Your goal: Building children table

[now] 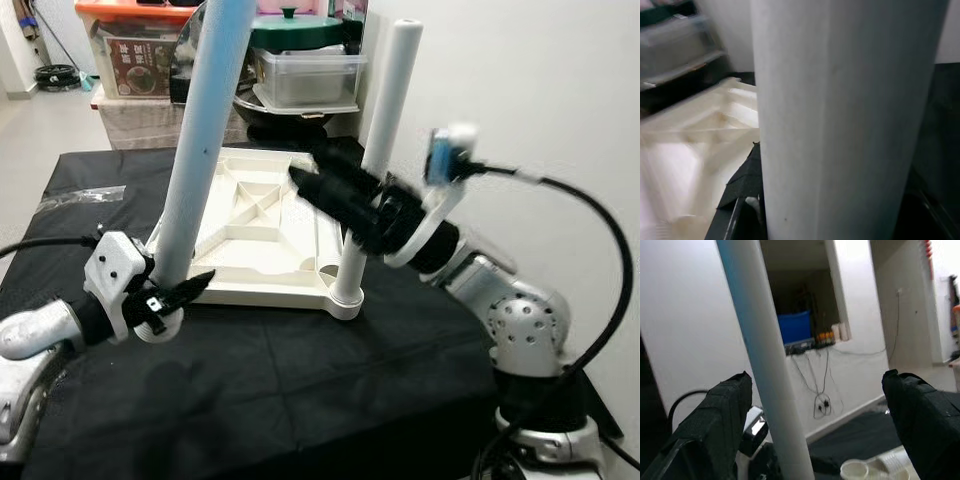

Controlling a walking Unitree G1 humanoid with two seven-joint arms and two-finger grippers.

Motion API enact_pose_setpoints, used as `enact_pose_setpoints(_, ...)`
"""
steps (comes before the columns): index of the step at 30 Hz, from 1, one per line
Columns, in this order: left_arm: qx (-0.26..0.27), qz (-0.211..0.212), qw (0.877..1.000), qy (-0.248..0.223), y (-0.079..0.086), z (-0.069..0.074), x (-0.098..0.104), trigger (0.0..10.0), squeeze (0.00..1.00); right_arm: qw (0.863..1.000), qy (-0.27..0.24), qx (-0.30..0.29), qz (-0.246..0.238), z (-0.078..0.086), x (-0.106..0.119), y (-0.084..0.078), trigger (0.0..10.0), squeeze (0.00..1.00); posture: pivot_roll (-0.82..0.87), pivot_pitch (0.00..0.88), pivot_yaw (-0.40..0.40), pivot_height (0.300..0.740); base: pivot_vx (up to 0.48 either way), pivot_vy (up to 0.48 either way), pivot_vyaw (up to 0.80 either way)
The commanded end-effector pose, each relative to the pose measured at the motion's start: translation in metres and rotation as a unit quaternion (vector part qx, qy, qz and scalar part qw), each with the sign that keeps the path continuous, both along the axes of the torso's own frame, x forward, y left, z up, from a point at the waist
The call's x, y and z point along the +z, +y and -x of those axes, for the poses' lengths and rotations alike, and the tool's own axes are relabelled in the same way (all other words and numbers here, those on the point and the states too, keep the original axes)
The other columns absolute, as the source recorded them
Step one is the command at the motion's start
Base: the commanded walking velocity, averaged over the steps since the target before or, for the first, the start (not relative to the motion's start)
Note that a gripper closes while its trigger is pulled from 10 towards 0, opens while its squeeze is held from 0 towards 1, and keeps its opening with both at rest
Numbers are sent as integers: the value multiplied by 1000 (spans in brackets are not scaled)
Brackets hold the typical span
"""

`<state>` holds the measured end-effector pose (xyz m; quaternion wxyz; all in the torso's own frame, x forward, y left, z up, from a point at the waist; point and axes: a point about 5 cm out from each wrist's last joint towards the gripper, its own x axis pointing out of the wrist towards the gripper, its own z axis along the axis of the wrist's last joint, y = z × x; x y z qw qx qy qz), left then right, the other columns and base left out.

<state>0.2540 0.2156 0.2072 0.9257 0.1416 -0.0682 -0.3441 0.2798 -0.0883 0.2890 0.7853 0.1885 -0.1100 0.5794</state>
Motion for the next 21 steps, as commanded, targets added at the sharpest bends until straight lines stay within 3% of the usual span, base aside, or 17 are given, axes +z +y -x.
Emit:
enact_pose_setpoints(1, -23, 28, 999, 21, -12, 6, -3, 10000, 0, 999, -39, 30, 23, 10, 1, 4, 10000, 0, 66, 0, -71, 740, 0, 0, 0)
enact_pose_setpoints(4, -59, 59, 995, 58, -27, 16, -11, 10000, 0, 992, -71, 80, 66, 20, -7, 11, 10000, 0, 74, 0, -80, 740, 0, 0, 0)
enact_pose_setpoints(8, -86, 60, 992, 75, -33, 18, -13, 10000, 0, 987, -82, 111, 86, 25, -14, 18, 10000, 0, 78, 0, -81, 740, 0, 0, 0)
enact_pose_setpoints(10, -126, 65, 985, 100, -41, 21, -15, 10000, 0, 983, -82, 130, 100, 26, -22, 28, 10000, 0, 82, 0, -80, 740, 0, 0, 0)
enact_pose_setpoints(12, -126, 65, 985, 100, -41, 21, -15, 10000, 0, 983, -82, 130, 100, 26, -22, 28, 10000, 0, 82, 0, -80, 740, 0, 0, 0)
enact_pose_setpoints(21, -214, 54, 967, 128, -66, 24, -13, 10000, 0, 984, -44, 137, 106, 22, -34, 50, 10000, 0, 82, 0, -75, 740, 0, 0, 0)
